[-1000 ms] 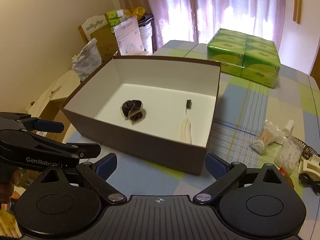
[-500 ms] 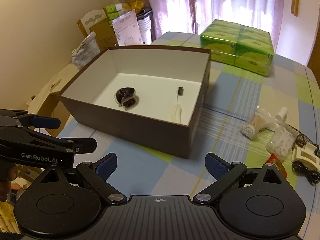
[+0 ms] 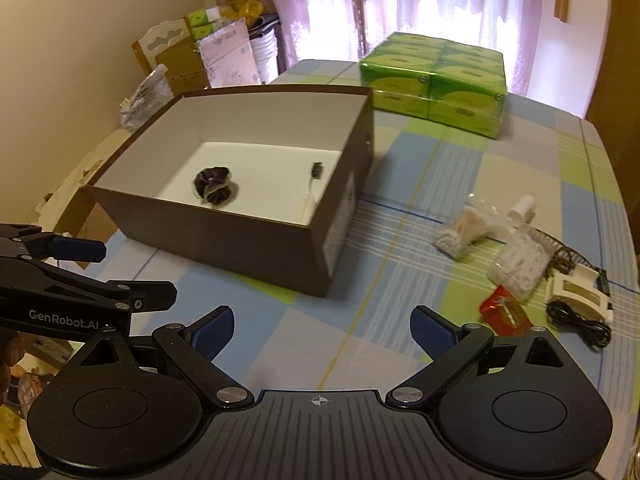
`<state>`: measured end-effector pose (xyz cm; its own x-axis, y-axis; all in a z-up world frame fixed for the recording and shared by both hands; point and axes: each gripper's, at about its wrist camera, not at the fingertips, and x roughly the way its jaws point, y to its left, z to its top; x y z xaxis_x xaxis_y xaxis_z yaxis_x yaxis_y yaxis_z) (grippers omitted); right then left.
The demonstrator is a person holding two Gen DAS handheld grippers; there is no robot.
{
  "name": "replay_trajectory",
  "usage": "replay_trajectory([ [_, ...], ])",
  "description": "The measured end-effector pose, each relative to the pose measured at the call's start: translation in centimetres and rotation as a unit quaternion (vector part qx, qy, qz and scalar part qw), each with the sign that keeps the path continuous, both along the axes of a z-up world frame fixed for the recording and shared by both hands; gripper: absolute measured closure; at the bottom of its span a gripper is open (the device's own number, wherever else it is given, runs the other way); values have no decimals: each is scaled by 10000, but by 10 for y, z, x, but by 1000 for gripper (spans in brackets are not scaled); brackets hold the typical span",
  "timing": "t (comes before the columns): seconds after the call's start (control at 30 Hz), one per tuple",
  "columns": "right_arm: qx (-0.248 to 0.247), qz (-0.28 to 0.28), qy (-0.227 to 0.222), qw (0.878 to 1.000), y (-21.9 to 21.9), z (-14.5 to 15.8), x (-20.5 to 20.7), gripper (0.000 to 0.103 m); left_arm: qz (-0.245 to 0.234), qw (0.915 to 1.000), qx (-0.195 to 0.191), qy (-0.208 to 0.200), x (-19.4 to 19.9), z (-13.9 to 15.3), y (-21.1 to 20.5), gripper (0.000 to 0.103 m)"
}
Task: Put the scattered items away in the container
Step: 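Withdraw both open tools from the box back toward the table, then move the left tool to the red snack packet while the right approaches the black cable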
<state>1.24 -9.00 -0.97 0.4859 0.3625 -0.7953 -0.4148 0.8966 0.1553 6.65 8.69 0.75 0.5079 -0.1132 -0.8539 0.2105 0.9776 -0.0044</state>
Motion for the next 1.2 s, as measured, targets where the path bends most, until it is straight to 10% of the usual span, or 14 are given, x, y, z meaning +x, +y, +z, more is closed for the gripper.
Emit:
replay_trajectory([
  [1.2, 137, -2179, 215, 9756, -168, -29, -14, 4, -1974, 9800, -175, 184, 6, -34, -143, 9],
])
